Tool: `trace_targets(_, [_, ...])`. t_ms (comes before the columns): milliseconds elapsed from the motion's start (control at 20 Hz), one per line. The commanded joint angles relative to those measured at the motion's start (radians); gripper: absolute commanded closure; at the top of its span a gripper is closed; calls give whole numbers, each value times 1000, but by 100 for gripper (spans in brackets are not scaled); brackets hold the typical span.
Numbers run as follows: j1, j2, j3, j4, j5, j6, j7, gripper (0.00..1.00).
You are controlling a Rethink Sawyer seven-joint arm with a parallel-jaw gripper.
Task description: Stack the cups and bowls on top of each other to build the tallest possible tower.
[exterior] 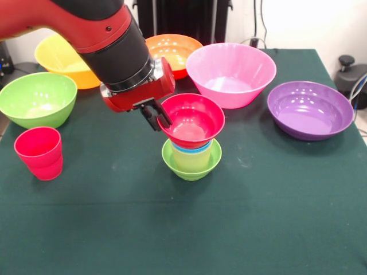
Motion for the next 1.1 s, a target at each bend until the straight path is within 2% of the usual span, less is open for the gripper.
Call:
trace_targets(50, [16, 52, 8, 62, -65, -52, -270, 100])
trace_targets(1100, [16, 62, 15, 64, -63, -64, -268, 100])
